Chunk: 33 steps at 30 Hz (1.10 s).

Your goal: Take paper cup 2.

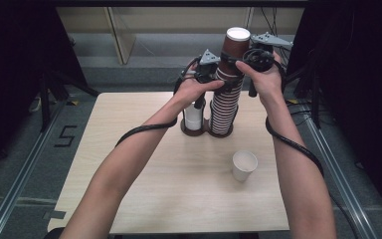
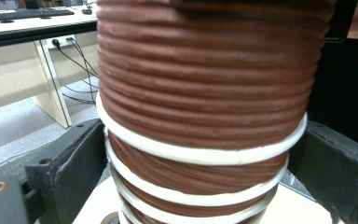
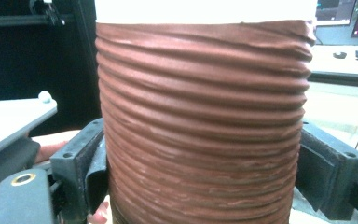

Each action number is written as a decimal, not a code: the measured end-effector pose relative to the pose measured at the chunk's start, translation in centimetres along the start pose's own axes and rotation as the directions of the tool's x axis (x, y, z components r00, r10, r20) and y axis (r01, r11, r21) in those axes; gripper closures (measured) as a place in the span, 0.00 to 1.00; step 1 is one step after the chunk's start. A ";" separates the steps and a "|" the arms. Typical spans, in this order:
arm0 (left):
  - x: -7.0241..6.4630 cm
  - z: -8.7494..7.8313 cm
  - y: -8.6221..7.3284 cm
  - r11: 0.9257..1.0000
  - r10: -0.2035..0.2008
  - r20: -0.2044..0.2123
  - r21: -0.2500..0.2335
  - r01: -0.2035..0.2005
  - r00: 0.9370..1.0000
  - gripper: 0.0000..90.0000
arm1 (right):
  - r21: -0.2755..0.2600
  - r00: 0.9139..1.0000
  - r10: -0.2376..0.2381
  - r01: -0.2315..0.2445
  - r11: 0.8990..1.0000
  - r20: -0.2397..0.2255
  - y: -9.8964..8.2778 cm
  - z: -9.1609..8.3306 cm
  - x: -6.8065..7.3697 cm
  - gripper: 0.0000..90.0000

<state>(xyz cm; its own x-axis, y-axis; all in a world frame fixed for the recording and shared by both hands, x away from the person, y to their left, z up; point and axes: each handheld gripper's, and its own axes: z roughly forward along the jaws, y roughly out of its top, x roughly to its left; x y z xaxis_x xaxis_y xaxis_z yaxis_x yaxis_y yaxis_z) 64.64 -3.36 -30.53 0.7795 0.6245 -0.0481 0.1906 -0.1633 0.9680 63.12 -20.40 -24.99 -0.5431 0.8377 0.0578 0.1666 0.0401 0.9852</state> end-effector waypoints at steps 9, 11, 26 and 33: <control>0.0 0.0 0.0 1.000 0.005 -0.001 0.000 -0.005 1.000 0.06 | -0.049 1.000 0.011 -0.012 0.999 -0.005 1.0 -0.6 -0.1 0.18; 0.0 0.0 0.0 1.000 0.007 -0.002 0.001 -0.007 1.000 0.06 | -0.057 1.000 0.016 -0.017 0.998 -0.010 1.2 -0.7 -0.1 0.18; -0.1 0.0 0.2 1.000 0.027 -0.008 0.015 -0.027 1.000 0.06 | -0.179 0.997 0.066 -0.070 0.981 -0.030 2.5 -1.6 -0.3 0.18; -0.1 0.0 0.3 0.999 0.029 -0.013 0.018 -0.029 0.999 0.06 | -0.209 0.996 0.085 -0.090 0.974 -0.035 3.4 -2.3 -0.4 0.19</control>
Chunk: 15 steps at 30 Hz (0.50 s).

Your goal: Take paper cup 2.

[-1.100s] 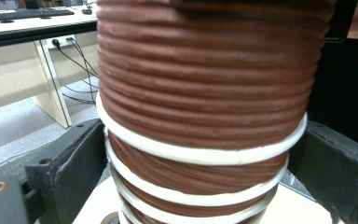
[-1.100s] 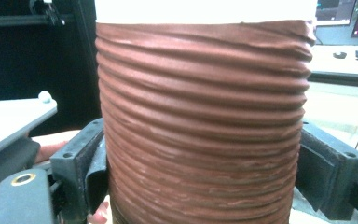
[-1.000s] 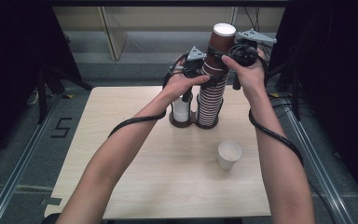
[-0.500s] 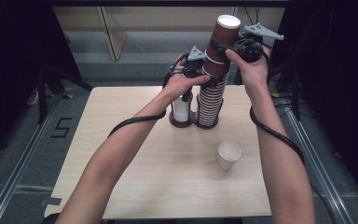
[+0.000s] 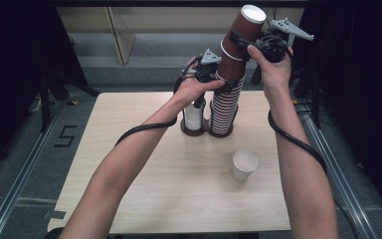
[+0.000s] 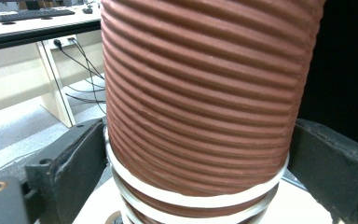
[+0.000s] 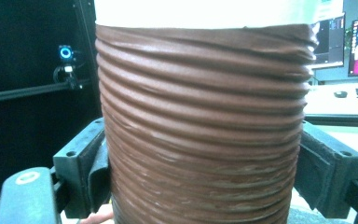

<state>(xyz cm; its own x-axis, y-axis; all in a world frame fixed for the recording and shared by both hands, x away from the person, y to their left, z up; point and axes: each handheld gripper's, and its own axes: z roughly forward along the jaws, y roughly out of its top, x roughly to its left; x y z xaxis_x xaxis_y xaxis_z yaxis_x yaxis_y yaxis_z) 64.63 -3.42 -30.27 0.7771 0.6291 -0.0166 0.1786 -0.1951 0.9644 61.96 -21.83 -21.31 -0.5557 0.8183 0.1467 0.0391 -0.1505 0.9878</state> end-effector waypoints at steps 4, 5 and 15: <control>0.0 0.0 0.0 1.000 0.003 0.000 0.001 -0.003 1.000 0.06 | -0.011 1.000 0.004 -0.004 1.000 -0.011 0.4 -0.2 0.0 0.19; 0.0 0.0 0.0 1.000 0.005 0.000 0.001 -0.005 1.000 0.06 | -0.007 1.000 0.000 0.000 1.000 -0.011 0.5 -0.3 0.0 0.19; 0.0 0.1 0.1 1.000 0.012 0.000 0.005 -0.012 1.000 0.06 | -0.053 1.000 0.013 -0.014 0.998 -0.011 1.0 -1.0 -0.1 0.19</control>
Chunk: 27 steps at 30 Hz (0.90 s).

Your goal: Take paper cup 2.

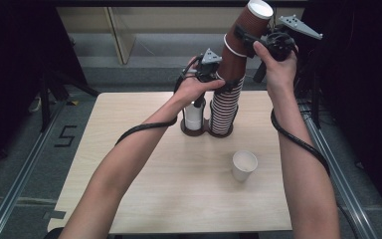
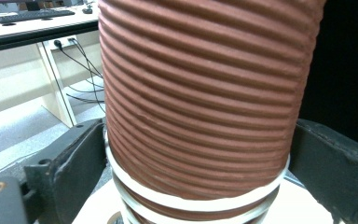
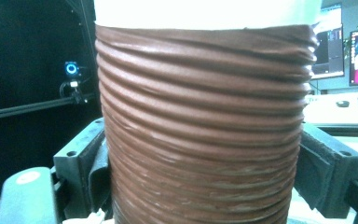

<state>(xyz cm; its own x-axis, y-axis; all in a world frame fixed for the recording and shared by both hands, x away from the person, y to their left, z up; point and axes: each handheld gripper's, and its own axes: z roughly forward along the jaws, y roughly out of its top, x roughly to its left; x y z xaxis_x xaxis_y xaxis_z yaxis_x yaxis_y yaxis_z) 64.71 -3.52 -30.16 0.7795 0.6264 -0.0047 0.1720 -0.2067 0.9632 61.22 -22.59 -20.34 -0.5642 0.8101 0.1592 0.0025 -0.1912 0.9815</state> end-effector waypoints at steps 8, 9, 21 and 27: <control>0.0 0.1 0.1 1.000 -0.001 0.002 -0.001 0.001 1.000 0.05 | -0.039 1.000 0.020 -0.020 0.999 -0.004 0.4 -1.4 -0.2 0.19; 0.0 0.0 0.1 1.000 0.001 0.001 0.001 -0.001 1.000 0.06 | -0.045 1.000 0.025 -0.025 0.999 -0.002 0.4 -1.6 -0.2 0.19; -0.6 -2.4 0.2 0.996 0.079 0.009 0.041 -0.079 0.997 0.03 | -0.065 0.992 0.123 -0.123 0.990 -0.009 0.1 -5.8 -1.5 0.19; -1.5 -4.9 -0.3 0.991 0.129 -0.001 0.042 -0.129 0.992 0.01 | -0.031 0.988 0.153 -0.153 0.988 0.004 -1.5 -7.7 -1.9 0.19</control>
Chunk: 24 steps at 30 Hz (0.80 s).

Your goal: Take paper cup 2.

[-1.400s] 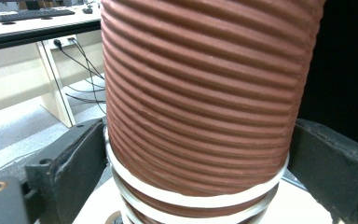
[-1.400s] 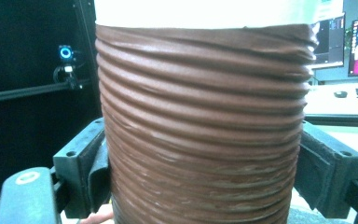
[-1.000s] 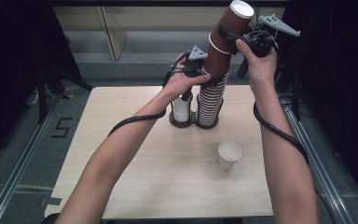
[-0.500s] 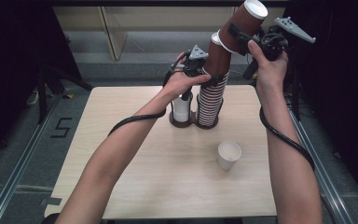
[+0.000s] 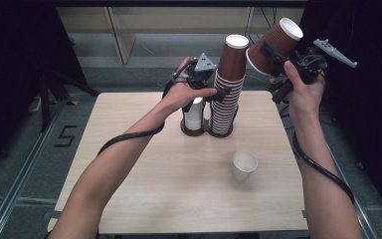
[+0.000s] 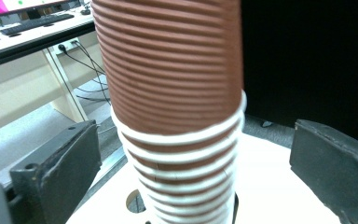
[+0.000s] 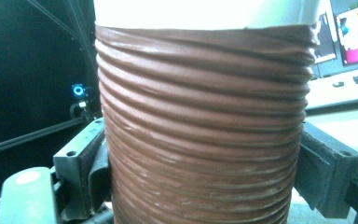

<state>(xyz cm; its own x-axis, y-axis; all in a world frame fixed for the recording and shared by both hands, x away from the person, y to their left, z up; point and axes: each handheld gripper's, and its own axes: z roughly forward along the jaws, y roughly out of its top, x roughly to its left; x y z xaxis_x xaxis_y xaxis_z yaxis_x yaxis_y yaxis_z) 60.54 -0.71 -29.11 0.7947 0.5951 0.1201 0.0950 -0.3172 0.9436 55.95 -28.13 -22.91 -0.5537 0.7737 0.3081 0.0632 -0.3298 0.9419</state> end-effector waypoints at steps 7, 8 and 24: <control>-1.5 -3.9 -1.6 0.999 0.031 0.037 -0.018 -0.031 0.999 0.00 | 0.053 0.998 0.051 -0.052 0.997 0.028 -2.8 -1.9 -0.2 0.19; -1.7 -4.4 -2.1 0.999 0.030 0.040 -0.019 -0.029 0.999 0.00 | 0.059 0.997 0.068 -0.069 0.996 0.028 -3.2 -2.1 -0.2 0.19; -4.1 -9.0 -9.2 1.000 0.021 0.057 -0.003 -0.021 0.998 0.00 | 0.183 0.991 0.132 -0.133 0.974 0.020 -10.8 -3.5 1.9 0.19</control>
<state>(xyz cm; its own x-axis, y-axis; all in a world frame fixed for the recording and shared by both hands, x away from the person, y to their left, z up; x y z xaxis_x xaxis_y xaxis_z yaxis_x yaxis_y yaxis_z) 51.01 6.45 -35.52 0.8296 0.5448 0.1224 0.0762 -0.3276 0.9417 51.33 -24.95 -32.97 -0.5240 0.7341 0.4319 0.2874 -0.3250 0.9010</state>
